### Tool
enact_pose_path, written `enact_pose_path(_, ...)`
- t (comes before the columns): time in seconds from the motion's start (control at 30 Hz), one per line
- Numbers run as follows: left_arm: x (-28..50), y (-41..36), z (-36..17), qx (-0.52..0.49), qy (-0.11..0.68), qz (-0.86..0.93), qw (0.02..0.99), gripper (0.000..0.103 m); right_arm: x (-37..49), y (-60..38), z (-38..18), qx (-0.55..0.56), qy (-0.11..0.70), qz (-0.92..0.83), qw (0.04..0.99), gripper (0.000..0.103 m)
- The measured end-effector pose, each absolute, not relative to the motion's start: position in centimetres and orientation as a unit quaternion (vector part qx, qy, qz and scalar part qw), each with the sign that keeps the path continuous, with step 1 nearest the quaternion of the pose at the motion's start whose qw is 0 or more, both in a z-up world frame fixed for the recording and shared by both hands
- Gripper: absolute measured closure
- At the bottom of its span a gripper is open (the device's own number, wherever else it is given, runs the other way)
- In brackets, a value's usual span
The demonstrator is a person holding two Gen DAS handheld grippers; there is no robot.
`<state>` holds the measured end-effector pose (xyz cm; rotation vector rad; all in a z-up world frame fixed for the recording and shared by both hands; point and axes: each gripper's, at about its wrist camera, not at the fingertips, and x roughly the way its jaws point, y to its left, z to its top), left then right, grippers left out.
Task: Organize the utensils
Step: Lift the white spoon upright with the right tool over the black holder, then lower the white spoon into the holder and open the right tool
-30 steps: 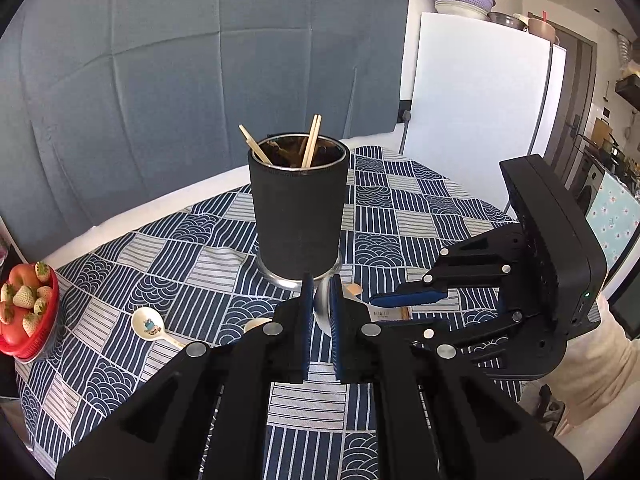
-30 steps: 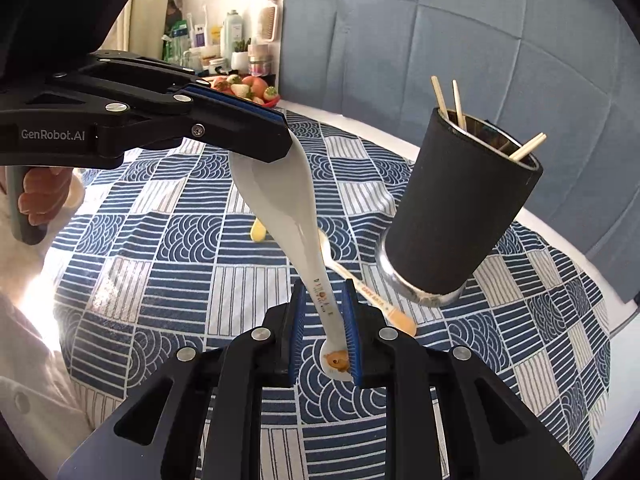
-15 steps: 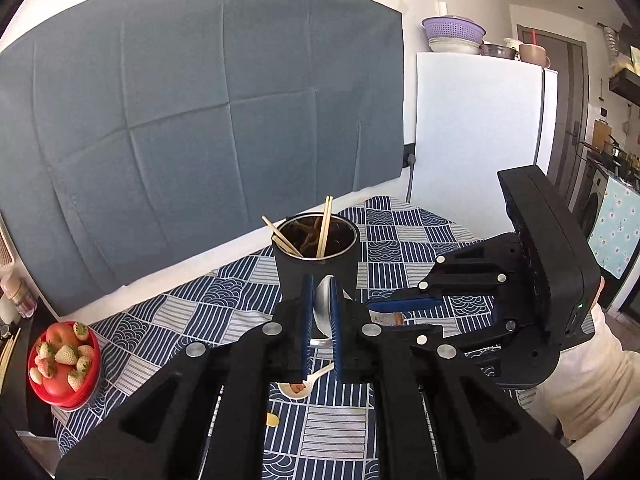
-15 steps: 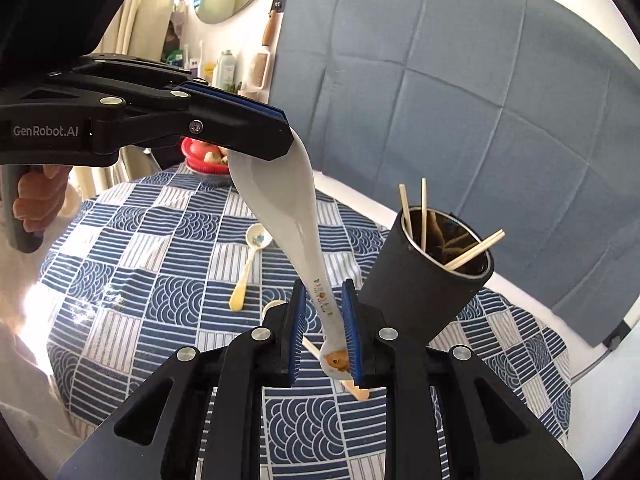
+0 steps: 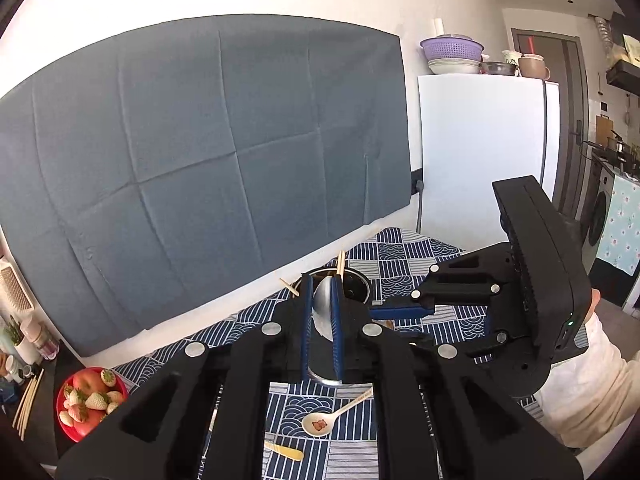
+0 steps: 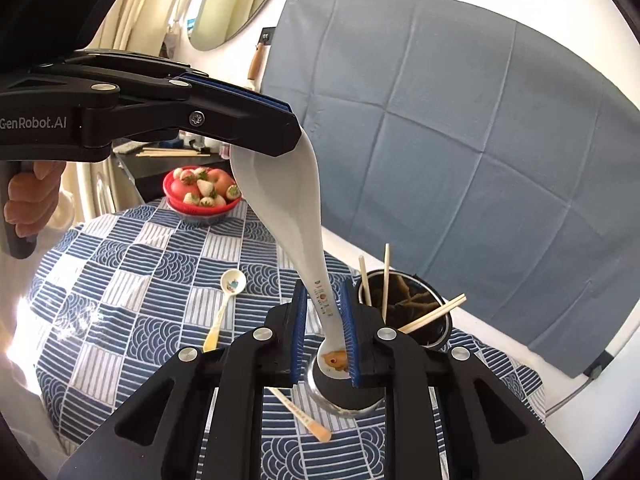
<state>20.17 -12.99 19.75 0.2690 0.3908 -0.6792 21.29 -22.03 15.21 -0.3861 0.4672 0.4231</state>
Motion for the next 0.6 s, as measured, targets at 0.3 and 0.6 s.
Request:
enact_pose_path(0.3, 22.6, -15.1, 21.0, 0.140, 0.188, -0.335, 0.913, 0.093, 23.8, -23.6, 15.9, -0.172, 0.213, 0.200, 0.941, 0.087)
enact_pose_path(0.6, 26.8, -16.9, 20.1, 0.146, 0.217, -0.342, 0.903, 0.093, 28.1, -24.9, 14.2, -0.151, 0.236, 0.198, 0.939, 0.088)
